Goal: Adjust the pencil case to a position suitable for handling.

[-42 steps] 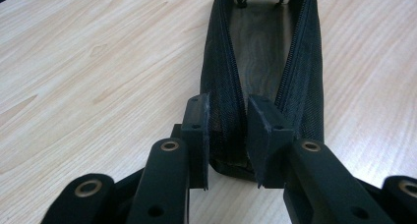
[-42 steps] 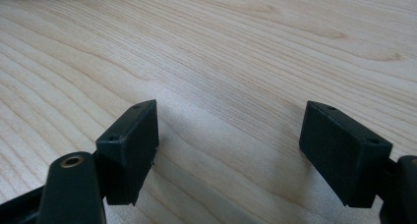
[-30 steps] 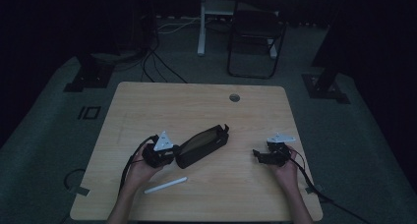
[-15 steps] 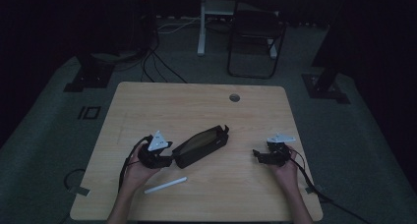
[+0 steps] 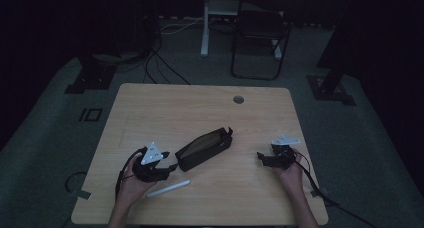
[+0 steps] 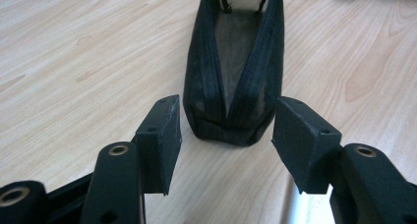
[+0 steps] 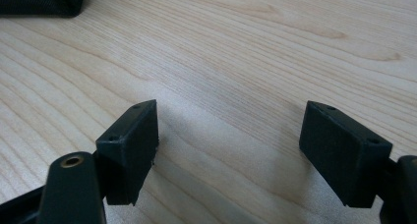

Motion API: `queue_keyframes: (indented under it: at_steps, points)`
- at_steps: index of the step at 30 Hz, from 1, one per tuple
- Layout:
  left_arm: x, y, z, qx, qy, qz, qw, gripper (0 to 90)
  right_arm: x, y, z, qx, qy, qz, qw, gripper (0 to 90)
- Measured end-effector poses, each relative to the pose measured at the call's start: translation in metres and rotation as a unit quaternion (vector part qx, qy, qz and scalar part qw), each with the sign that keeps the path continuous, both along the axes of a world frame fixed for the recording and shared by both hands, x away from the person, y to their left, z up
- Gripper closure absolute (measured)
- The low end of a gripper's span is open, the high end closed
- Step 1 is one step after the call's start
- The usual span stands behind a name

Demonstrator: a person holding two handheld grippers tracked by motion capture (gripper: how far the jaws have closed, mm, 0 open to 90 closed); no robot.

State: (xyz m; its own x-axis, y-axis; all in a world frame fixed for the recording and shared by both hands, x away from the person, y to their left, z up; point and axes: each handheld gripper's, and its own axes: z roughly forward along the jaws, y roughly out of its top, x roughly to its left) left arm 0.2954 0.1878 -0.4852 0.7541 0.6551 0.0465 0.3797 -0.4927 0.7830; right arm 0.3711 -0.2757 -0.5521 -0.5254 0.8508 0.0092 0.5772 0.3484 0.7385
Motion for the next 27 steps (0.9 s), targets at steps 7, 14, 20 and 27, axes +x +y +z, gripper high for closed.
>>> queue_keyframes:
  at_steps: [7,14,20,27]
  points:
    - [-0.009,0.000,-0.006,0.003,0.007,-0.011,0.9999,43.5,0.000,0.000,0.000,0.000,0.000,0.000,1.0000,22.5]
    - [-0.017,0.002,-0.015,0.010,0.020,-0.023,0.9995,42.7,0.000,0.000,0.000,0.000,0.000,0.000,1.0000,22.5]
    - [-0.020,0.007,-0.021,0.006,0.028,-0.026,0.9993,43.6,0.000,0.000,0.000,0.000,0.000,0.000,1.0000,22.5]
    - [-0.025,0.010,-0.026,0.008,0.030,-0.025,0.9992,41.6,0.000,0.000,0.000,0.000,0.000,0.000,1.0000,22.6]
